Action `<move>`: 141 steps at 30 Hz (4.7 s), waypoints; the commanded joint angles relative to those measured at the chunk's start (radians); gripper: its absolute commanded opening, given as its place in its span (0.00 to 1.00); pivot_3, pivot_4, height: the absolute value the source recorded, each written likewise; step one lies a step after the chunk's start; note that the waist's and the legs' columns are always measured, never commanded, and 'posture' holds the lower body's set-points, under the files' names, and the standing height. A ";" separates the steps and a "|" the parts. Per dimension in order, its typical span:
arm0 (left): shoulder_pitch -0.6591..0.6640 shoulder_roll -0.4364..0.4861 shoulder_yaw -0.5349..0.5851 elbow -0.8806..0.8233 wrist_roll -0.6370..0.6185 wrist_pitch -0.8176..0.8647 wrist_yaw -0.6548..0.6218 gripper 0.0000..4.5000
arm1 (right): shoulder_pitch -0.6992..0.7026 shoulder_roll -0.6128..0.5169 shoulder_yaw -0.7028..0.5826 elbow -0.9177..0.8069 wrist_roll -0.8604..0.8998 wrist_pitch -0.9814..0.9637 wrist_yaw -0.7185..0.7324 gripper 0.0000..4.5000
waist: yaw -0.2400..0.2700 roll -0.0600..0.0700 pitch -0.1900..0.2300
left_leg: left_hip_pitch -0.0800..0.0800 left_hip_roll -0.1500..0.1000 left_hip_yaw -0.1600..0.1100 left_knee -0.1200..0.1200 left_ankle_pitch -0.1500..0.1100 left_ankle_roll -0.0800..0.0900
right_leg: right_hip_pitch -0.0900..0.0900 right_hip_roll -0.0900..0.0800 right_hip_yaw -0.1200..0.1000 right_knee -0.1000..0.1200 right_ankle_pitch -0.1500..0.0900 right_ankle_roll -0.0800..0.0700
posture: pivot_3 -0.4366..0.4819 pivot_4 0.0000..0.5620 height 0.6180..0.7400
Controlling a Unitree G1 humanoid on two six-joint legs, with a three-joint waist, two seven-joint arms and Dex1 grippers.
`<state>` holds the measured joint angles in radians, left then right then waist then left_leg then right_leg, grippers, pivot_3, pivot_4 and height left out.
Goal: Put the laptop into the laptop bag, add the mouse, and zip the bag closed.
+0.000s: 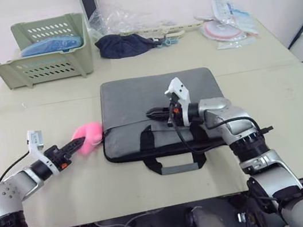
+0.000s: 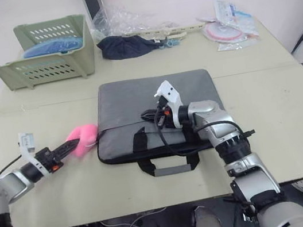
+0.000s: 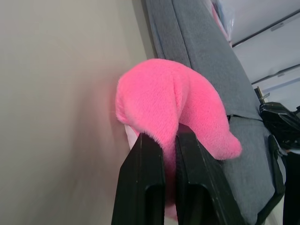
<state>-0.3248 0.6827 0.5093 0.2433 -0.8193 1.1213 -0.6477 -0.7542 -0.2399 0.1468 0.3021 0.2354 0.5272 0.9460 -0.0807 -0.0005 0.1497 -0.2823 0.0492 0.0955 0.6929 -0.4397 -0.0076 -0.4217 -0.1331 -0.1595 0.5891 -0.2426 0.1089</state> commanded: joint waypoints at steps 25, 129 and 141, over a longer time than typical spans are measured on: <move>0.330 0.142 -0.019 -0.303 -0.115 0.153 -0.159 0.01 | 0.095 0.025 0.041 0.083 -0.017 0.046 -0.020 0.00 | -0.002 0.002 -0.001 | 0.001 0.001 0.001 -0.008 0.000 -0.003 | 0.000 0.001 0.000 0.001 -0.006 -0.008 | 0.48 0.27 1.00; 0.142 -0.053 -0.313 -0.538 -0.197 0.188 -0.200 0.74 | 0.096 0.043 0.036 0.089 -0.027 0.033 -0.050 0.00 | 0.021 0.005 -0.009 | 0.004 0.004 -0.001 -0.008 0.001 -0.006 | 0.004 0.004 0.001 -0.002 -0.007 -0.010 | 0.48 0.27 1.00; 0.078 0.182 -0.031 -0.446 -0.237 0.123 -0.245 0.74 | 0.102 0.042 0.038 0.070 -0.022 0.038 -0.049 0.00 | 0.021 0.009 -0.006 | 0.005 0.011 -0.003 -0.010 -0.001 -0.012 | 0.002 0.010 0.001 0.000 -0.011 -0.016 | 0.48 0.27 1.00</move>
<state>-0.0969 0.8384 0.3799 -0.2552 -0.9895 1.2749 -0.9009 -0.7273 -0.2012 0.1316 0.3003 0.2338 0.5182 0.9026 -0.0599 0.0082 0.1439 -0.2776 0.0603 0.0923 0.6831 -0.4409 -0.0196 -0.4197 -0.1232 -0.1591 0.5892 -0.2534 0.0926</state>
